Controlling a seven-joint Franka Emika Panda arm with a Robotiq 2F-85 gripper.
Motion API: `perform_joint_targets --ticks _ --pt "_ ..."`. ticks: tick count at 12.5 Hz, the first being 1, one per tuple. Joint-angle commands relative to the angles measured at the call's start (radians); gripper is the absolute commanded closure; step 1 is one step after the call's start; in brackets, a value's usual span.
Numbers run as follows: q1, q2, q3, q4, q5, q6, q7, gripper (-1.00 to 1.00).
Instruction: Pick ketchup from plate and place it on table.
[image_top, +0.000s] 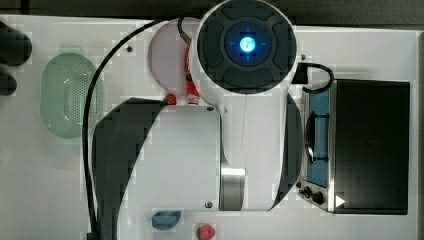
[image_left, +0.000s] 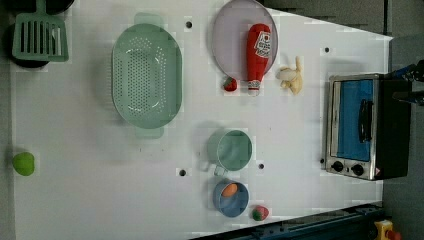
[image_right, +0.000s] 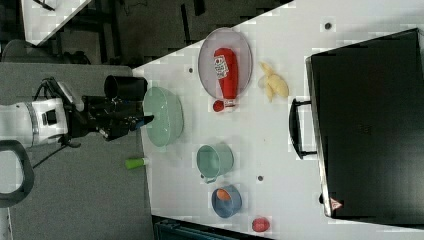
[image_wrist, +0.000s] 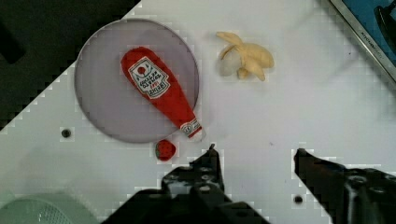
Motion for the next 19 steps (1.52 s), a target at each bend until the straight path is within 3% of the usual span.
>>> perform_joint_targets --ticks 1,3,10,19 --pt "-0.095 -0.124 0.048 -0.094 0.017 -0.105 0.062 -0.59" --pt "-0.091 -0.110 0.053 -0.094 0.017 -0.103 0.062 -1.00" --pt "-0.061 0.068 0.095 -0.093 0.017 0.025 0.022 -1.00" --pt "-0.045 0.367 0.105 -0.070 -0.012 0.326 -0.505 -1.00"
